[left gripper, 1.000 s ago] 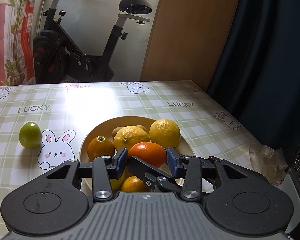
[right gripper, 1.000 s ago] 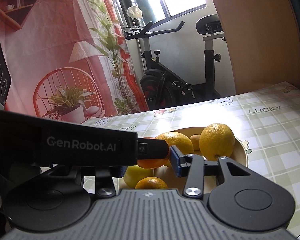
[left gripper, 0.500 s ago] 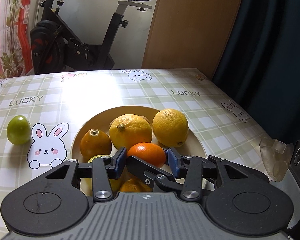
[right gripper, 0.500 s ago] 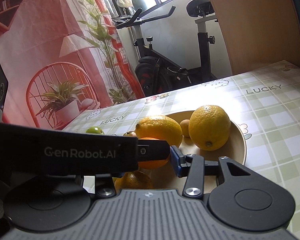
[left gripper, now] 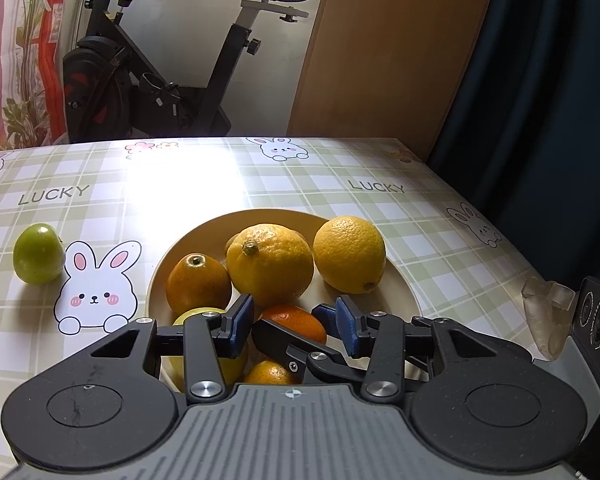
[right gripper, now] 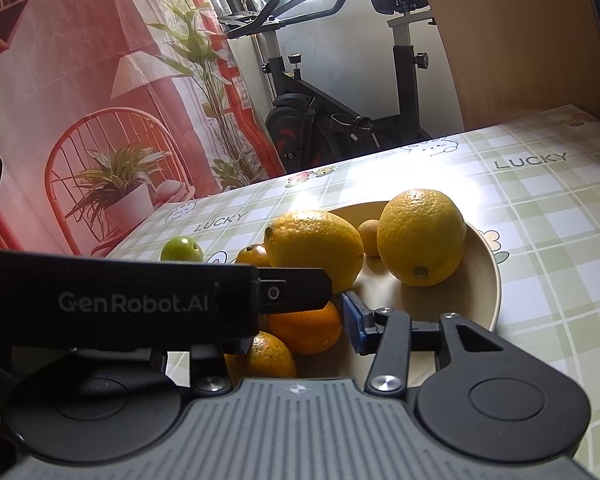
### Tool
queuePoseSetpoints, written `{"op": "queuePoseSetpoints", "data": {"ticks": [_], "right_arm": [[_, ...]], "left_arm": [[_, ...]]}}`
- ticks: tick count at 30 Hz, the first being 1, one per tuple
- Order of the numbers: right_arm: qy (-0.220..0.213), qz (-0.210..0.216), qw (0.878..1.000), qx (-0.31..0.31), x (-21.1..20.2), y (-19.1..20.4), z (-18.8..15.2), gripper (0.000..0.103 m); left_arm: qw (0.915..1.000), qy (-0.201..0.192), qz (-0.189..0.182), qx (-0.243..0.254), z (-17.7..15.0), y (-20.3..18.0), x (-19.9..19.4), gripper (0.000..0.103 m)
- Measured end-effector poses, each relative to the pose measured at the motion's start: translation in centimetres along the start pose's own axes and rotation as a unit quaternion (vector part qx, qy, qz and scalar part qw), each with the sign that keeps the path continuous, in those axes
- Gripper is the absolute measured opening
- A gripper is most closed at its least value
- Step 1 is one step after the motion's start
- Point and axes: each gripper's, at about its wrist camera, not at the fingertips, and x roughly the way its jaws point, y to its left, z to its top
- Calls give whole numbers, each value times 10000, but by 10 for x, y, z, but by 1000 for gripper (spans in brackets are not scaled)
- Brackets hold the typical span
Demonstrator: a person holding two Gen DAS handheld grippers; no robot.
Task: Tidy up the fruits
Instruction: 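Open both grippers and withdraw them from the plate, then move both grippers toward the remaining green lime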
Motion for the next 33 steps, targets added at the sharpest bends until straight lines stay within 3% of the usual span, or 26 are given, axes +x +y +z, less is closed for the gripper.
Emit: {"op": "queuePoseSetpoints", "data": {"ticks": [5, 15, 20, 33], "right_arm": [[-234, 68, 9996, -124, -9, 2, -3, 59], [-403, 112, 9991, -20, -15, -1, -2, 61], [-440, 129, 9989, -26, -18, 0, -4, 63], [-744, -170, 9961, -437, -29, 25, -11, 63]], "left_arm": [[9997, -154, 6, -178, 0, 6, -13, 48], [9942, -544, 287, -879, -7, 46, -54, 49], [9911, -508, 427, -1158, -15, 66, -65, 49], [9885, -748, 649, -1145, -9, 91, -99, 49]]}}
